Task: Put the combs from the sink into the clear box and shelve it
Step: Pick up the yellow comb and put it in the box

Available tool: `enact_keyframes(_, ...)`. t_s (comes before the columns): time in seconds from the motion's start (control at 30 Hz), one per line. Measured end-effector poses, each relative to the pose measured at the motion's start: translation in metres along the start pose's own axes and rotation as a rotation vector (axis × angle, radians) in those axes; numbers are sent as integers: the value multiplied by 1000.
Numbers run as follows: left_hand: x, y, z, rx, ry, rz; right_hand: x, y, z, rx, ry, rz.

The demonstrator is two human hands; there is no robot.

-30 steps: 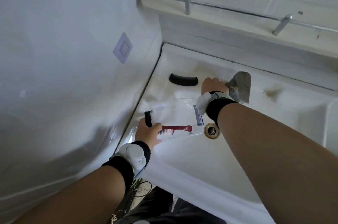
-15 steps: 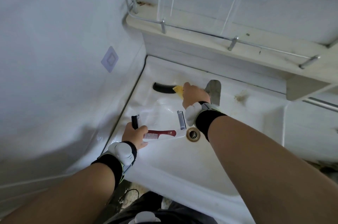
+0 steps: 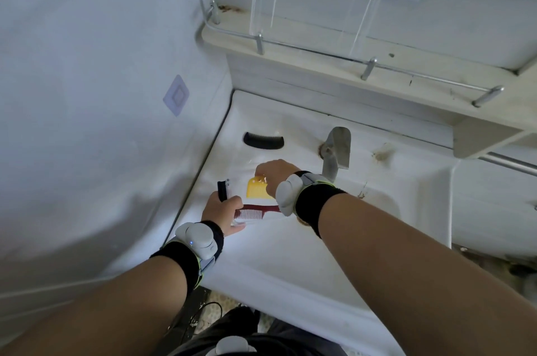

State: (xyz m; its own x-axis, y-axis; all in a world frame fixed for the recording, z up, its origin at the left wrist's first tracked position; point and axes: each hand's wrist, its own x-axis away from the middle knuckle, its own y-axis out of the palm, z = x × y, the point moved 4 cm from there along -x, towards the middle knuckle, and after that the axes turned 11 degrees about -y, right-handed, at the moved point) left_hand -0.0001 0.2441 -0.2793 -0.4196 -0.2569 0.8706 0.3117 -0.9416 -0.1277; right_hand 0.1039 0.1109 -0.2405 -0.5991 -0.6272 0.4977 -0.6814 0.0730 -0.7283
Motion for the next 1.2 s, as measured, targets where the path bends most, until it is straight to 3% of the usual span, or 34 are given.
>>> enact_keyframes(0.37,-4,-1,-3,57,-34,-80,-17,17,-19,-35,60,35)
enact_keyframes(0.73,-5,-8,-10,112,-39,-92,-13,18,-15,-36,239,150)
enact_keyframes(1.07,-10,-10,-9,140,-30,-81,-4,8,-15,-24,247,182)
enact_keyframes(1.2,-13,-14,-9,142,-44,-63,3,-5,-14,-21,210,362)
